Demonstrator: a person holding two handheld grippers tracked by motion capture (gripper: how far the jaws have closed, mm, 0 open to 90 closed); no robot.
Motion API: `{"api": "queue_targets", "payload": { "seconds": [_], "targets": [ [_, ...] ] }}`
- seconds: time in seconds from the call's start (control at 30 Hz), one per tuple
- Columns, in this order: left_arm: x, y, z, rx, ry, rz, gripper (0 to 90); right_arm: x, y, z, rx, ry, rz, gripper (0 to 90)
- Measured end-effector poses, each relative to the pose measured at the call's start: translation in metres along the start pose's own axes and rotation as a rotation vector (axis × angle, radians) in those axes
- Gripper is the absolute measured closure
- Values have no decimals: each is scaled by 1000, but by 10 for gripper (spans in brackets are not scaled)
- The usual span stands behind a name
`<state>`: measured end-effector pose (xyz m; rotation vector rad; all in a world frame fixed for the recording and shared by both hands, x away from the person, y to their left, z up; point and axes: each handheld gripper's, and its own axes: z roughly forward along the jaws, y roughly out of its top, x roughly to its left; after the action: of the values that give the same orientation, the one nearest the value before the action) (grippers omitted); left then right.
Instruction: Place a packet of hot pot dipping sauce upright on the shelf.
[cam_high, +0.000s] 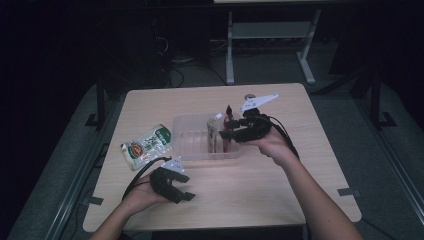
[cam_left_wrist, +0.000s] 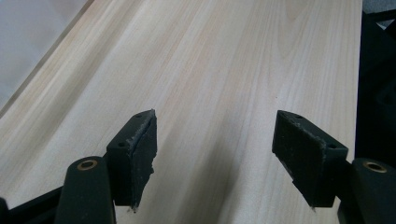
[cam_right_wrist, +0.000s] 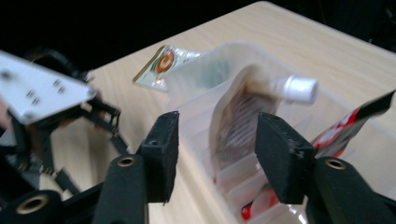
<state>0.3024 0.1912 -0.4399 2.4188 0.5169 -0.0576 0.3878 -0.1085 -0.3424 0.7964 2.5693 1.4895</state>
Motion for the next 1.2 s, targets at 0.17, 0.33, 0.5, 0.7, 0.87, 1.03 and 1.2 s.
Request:
{"api": "queue_targets", "payload": {
  "seconds": [0.17,0.33,0.5,0.7,0.87,1.03,1.2],
  "targets": [
    [-1,1,0,-14,5,-11,306,8,-18,-2,34,-7,-50,464],
    [-1,1,0,-25,10,-16,306,15,-34,-3,58,-3,-70,445],
    [-3,1,2,-29,13,-15,306,20,-48,-4,77,-8,-77,430],
    [-4,0,1,-22,17,-14,306,26,-68,-4,107,-15,-80,418],
    [-6,-2,1,-24,23,-11,306,29,-86,-6,130,-12,-86,406],
    [-9,-6,0,-27,33,-21,306,30,-104,-8,129,-15,-69,366],
    [-13,-11,-2,-29,45,-41,307,33,-118,-10,144,-6,-60,355]
  ]
}}
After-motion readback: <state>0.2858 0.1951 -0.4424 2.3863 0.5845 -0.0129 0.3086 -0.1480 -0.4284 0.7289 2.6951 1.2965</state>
